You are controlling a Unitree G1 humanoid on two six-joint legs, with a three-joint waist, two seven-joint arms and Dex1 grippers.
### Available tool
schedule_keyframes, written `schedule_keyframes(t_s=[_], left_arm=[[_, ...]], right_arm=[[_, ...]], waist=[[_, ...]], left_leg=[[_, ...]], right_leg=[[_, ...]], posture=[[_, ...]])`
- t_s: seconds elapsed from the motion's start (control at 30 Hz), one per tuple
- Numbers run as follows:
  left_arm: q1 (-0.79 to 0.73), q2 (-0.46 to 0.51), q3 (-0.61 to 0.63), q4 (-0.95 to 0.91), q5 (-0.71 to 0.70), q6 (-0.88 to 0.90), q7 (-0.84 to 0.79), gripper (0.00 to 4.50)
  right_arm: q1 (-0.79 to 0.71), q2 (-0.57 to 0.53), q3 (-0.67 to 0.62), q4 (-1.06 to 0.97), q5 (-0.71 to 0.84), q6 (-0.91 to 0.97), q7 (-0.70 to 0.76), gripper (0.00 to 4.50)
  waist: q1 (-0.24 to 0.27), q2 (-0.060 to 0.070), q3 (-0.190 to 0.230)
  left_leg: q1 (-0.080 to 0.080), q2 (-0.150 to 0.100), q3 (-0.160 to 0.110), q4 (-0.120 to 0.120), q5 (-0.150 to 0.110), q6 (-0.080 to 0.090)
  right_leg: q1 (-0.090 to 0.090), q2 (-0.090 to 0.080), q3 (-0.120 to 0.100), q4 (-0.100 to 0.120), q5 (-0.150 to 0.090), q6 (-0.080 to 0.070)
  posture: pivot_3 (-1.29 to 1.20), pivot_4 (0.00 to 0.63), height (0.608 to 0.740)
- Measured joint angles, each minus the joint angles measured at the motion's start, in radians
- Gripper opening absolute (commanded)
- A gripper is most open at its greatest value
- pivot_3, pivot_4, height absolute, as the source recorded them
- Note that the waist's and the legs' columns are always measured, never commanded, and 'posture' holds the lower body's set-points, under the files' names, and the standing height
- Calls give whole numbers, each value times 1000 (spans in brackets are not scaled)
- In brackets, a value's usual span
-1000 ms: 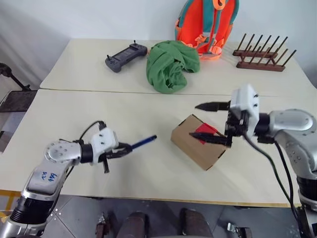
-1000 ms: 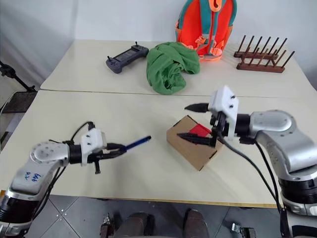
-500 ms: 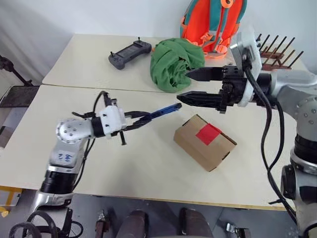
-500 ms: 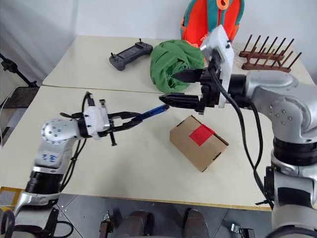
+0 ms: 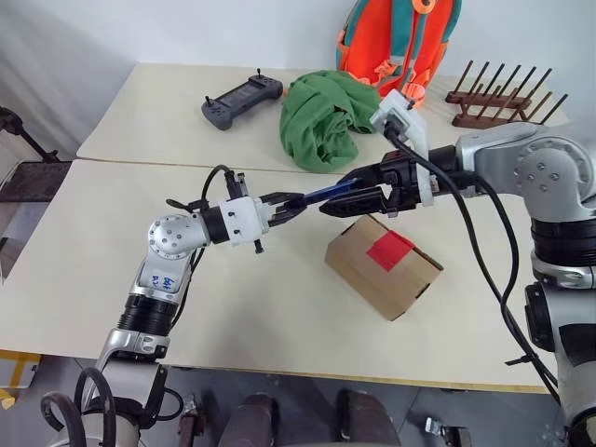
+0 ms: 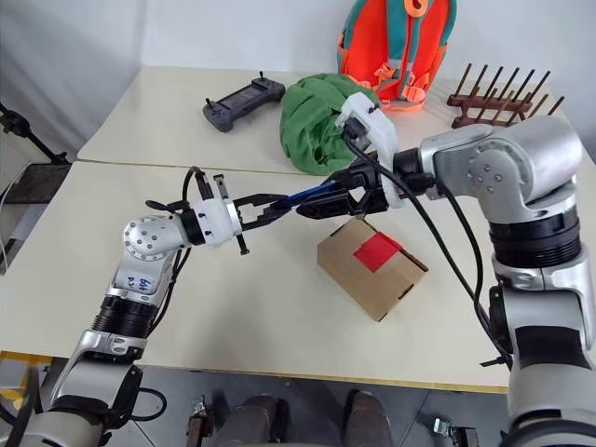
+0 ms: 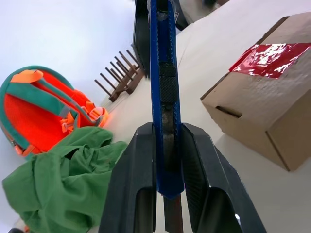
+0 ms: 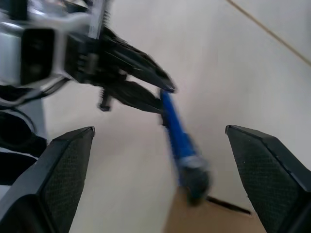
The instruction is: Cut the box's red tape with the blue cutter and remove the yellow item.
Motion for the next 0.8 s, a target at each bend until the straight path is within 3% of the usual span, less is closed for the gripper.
schedule_keyframes(t_s=[0.47,0.57,0.8], left_arm=[[0,6,-8,6,-2,-7,3,401],[0,7,-8,6,-2,-7,4,401],[-1,10,-8,6,-2,-6,6,401]], right_arm=[[-41,50,14,84,-59,-36,54,4500],[-49,52,34,94,-79,-40,71,3911],[-51,53,50,124,-111,-63,105,1536]], waist=[[-21,0,0],[-22,0,0],[-22,0,0]], left_leg=[[0,1,0,0,0,0],[0,1,0,0,0,0],[0,1,0,1,0,0]], right_leg=[[-1,0,-3,1,0,-1],[-1,0,-3,2,0,-1],[-1,0,-3,2,0,-1]], posture=[[0,150,740],[0,150,740],[0,150,740]])
